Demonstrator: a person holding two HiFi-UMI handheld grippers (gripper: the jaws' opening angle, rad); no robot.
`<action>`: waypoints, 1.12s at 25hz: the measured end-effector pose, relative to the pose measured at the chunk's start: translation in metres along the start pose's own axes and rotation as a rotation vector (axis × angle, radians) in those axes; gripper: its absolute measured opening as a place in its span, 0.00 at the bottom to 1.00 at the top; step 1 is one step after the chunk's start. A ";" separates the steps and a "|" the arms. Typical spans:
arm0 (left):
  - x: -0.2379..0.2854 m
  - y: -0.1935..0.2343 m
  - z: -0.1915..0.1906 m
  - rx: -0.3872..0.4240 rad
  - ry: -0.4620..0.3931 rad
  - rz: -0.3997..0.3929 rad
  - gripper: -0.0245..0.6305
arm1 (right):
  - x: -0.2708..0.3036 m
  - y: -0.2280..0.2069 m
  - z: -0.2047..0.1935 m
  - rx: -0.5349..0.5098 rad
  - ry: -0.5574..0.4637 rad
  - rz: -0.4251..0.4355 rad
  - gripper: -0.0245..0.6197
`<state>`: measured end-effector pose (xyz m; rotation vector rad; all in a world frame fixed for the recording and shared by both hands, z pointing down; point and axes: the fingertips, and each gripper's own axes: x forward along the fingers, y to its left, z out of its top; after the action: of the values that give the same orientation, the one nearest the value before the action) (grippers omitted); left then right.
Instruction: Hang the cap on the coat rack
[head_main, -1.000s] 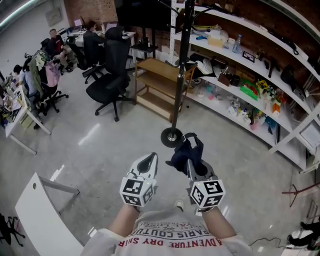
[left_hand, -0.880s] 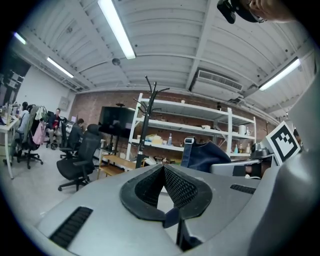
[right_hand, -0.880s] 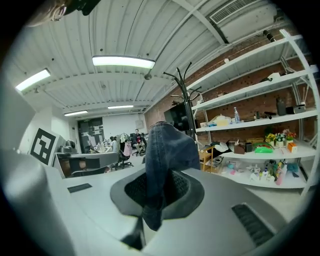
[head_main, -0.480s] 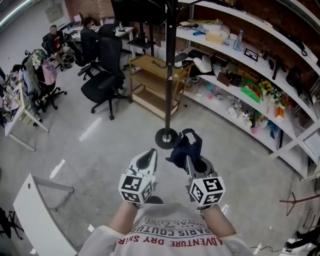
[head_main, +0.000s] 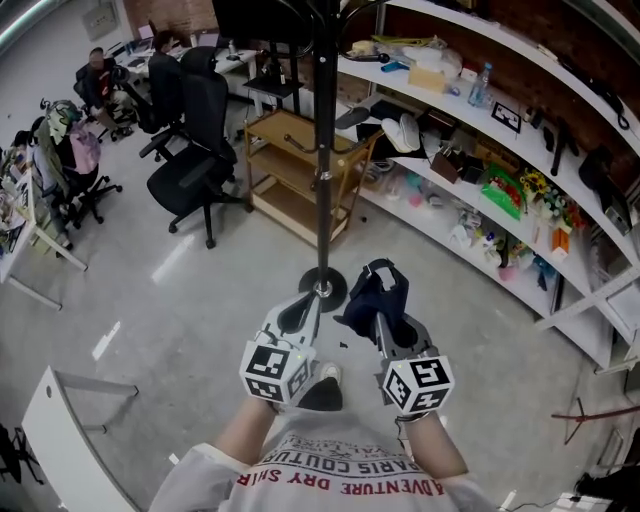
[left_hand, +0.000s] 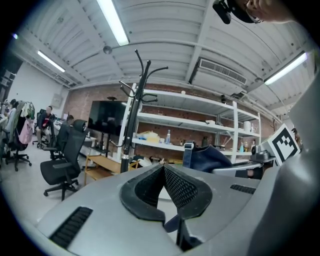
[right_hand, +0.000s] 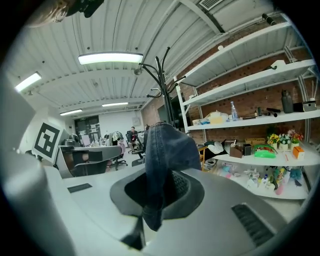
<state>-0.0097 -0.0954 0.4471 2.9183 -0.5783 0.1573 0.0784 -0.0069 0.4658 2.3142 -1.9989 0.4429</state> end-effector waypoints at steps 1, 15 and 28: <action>0.013 0.006 0.004 -0.003 -0.007 -0.002 0.05 | 0.011 -0.007 0.005 -0.005 0.001 -0.001 0.08; 0.162 0.071 0.038 -0.008 -0.027 -0.015 0.05 | 0.145 -0.093 0.070 -0.039 -0.025 0.042 0.08; 0.206 0.094 0.066 -0.002 -0.067 0.221 0.05 | 0.210 -0.138 0.119 -0.102 -0.052 0.269 0.08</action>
<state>0.1484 -0.2693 0.4226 2.8603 -0.9113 0.0853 0.2603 -0.2134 0.4243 2.0271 -2.3098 0.2876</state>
